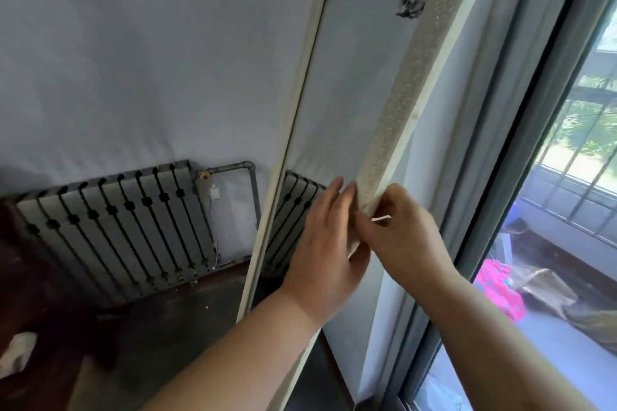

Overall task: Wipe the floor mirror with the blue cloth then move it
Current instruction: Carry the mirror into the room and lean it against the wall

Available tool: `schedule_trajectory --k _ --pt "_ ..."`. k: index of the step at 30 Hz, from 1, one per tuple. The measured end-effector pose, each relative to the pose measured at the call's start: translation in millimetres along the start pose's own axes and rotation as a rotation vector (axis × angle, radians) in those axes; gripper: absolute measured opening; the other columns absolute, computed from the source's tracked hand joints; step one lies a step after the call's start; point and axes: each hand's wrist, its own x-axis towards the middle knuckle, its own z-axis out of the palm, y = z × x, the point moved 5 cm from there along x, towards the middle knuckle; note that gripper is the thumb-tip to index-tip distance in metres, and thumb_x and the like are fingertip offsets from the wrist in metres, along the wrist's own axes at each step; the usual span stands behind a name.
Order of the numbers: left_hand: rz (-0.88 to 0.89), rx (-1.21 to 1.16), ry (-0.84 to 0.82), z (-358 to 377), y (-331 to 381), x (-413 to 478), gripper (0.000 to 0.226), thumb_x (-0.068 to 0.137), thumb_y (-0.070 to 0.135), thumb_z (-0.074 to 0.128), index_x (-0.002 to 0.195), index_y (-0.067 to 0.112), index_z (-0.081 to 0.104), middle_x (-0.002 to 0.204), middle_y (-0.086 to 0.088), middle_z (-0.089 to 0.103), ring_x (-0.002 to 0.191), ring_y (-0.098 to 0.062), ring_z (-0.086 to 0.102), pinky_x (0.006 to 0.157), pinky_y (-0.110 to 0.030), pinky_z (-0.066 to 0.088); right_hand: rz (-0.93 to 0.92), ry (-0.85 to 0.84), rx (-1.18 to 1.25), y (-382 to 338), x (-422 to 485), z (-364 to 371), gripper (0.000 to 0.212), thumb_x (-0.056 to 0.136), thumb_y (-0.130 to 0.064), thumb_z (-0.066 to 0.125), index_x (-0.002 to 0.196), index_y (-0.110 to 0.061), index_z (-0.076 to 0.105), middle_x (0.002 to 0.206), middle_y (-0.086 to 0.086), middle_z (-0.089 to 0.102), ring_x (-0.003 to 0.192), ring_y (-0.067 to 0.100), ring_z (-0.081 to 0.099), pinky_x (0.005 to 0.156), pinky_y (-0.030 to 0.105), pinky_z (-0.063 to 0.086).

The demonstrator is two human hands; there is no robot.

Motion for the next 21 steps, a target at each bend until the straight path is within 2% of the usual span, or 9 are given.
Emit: schedule_trajectory --k 2,4,8,11,12,16,19,21 --pt "-0.036 -0.08 0.02 0 -6 0 0.075 0.088 0.018 0.069 0.151 0.014 0.028 0.157 -0.002 0.029 0.147 -0.013 0.024 0.119 -0.032 0.027 -0.036 -0.083 -0.055 -11 -1 4 0.019 0.084 -0.04 0.068 0.093 -0.028 0.055 0.086 -0.014 0.069 0.072 -0.002 0.066 0.063 0.022 0.055" --pt "-0.08 -0.168 0.011 -4 -14 0 0.076 0.089 0.015 0.068 0.152 0.019 0.025 0.156 0.001 0.034 0.145 -0.012 0.031 0.116 -0.04 0.034 -0.065 -0.154 -0.11 -22 1 10 0.023 0.085 -0.039 0.064 0.101 -0.027 0.053 0.09 -0.013 0.068 0.08 0.006 0.067 0.07 0.032 0.057" --pt "-0.133 -0.098 0.052 -25 -24 -3 0.075 0.093 0.019 0.064 0.154 0.026 0.02 0.154 0.008 0.038 0.141 -0.006 0.038 0.112 -0.036 0.04 -0.161 -0.224 -0.176 -46 5 27 0.021 0.089 -0.036 0.058 0.104 -0.025 0.049 0.088 -0.011 0.063 0.078 0.01 0.063 0.062 0.027 0.053" --pt "-0.185 -0.11 0.106 -47 -29 -6 0.073 0.093 0.02 0.064 0.153 0.027 0.022 0.152 0.009 0.041 0.139 -0.006 0.041 0.11 -0.038 0.042 -0.237 -0.256 -0.193 -66 8 44 0.02 0.092 -0.04 0.056 0.1 -0.025 0.045 0.078 -0.014 0.056 0.066 0.001 0.056 0.053 0.02 0.045" --pt "-0.21 -0.109 0.127 -54 -31 -8 0.072 0.093 0.021 0.064 0.152 0.028 0.024 0.148 0.009 0.045 0.136 -0.005 0.045 0.109 -0.037 0.043 -0.255 -0.267 -0.199 -72 9 49 0.021 0.092 -0.041 0.055 0.1 -0.025 0.044 0.077 -0.014 0.055 0.066 0.001 0.055 0.053 0.02 0.045" --pt "-0.325 -0.025 0.235 -80 -40 -15 0.068 0.093 0.021 0.063 0.149 0.032 0.025 0.128 0.015 0.059 0.117 -0.003 0.059 0.099 -0.028 0.05 -0.3 -0.299 -0.168 -92 9 74 0.03 0.089 -0.049 0.056 0.1 -0.025 0.042 0.084 -0.01 0.059 0.075 0.014 0.062 0.066 0.038 0.056" --pt "-0.396 0.017 0.356 -98 -51 -21 0.068 0.091 0.025 0.063 0.145 0.037 0.023 0.118 0.023 0.06 0.106 -0.004 0.063 0.092 -0.033 0.054 -0.36 -0.313 -0.168 -108 7 94 0.033 0.089 -0.055 0.052 0.092 -0.026 0.038 0.082 -0.01 0.055 0.07 0.011 0.059 0.058 0.034 0.052" --pt "-0.437 -0.004 0.435 -109 -57 -25 0.071 0.09 0.032 0.065 0.142 0.041 0.019 0.123 0.024 0.062 0.107 -0.001 0.063 0.093 -0.036 0.054 -0.38 -0.338 -0.153 -118 6 105 0.033 0.089 -0.055 0.052 0.089 -0.026 0.037 0.081 -0.012 0.052 0.069 0.006 0.055 0.055 0.029 0.045"
